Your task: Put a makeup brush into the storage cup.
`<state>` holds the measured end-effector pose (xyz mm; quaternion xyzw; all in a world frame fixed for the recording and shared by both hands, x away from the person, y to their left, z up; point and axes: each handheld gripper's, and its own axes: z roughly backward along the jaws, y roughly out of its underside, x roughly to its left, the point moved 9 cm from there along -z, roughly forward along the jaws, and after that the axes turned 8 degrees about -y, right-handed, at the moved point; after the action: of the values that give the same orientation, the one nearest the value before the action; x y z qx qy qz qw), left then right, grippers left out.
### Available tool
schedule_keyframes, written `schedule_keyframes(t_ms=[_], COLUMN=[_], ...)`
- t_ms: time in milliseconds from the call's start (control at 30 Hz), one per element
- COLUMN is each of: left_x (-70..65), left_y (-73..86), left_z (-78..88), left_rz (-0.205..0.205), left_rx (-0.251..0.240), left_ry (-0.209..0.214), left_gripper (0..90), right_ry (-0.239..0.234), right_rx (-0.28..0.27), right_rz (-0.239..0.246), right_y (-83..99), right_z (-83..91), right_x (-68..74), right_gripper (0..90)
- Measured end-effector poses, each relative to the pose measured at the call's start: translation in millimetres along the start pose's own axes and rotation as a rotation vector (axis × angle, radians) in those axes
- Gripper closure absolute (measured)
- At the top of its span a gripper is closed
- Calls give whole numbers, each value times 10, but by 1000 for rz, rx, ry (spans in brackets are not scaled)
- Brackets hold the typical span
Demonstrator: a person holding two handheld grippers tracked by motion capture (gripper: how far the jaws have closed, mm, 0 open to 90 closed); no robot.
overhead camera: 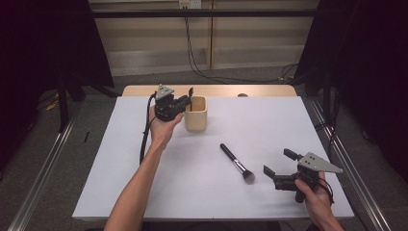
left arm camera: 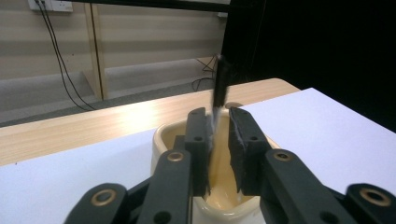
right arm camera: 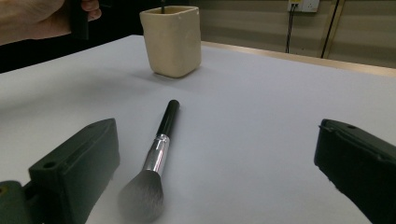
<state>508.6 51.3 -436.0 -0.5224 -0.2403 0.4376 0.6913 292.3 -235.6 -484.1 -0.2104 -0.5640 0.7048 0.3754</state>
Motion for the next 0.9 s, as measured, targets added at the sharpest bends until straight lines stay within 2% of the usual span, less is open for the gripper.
schedule_keyframes(t_ms=[133, 267, 433, 467, 533, 633, 800, 867, 900], left_x=[-3, -5, -9, -10, -14, -1, 34, 18, 18], left_y=[19, 18, -47, -58, -67, -63, -65, -55, -47], left_z=[22, 56, 118, 129, 153, 178, 230, 275, 291], left_rz=[10, 16, 22, 19, 14, 14, 21, 11, -2], left_rx=[4, -1, -17, -21, -20, -10, -13, -15, -14], left_ry=[12, 8, -6, -8, -6, -4, -2, 8, 0], left_gripper=[720, 618, 410, 312, 287, 173, 71, 49, 49], right_ry=[-1, 1, -1, -1, -1, 0, -2, -7, -5], right_rx=[-1, 0, -2, -4, -4, -1, -2, 2, 1], right_rz=[1, 1, -3, -6, -4, -1, 0, 2, 0], right_y=[-2, -2, -6, -8, -7, -4, -5, -2, -4], right_z=[1, 2, -4, -7, -6, 4, -5, -13, -14], right_x=[5, -1, 4, 5, 5, 4, 7, 15, 15], right_gripper=[0, 0, 0, 0, 0, 0, 0, 0, 0])
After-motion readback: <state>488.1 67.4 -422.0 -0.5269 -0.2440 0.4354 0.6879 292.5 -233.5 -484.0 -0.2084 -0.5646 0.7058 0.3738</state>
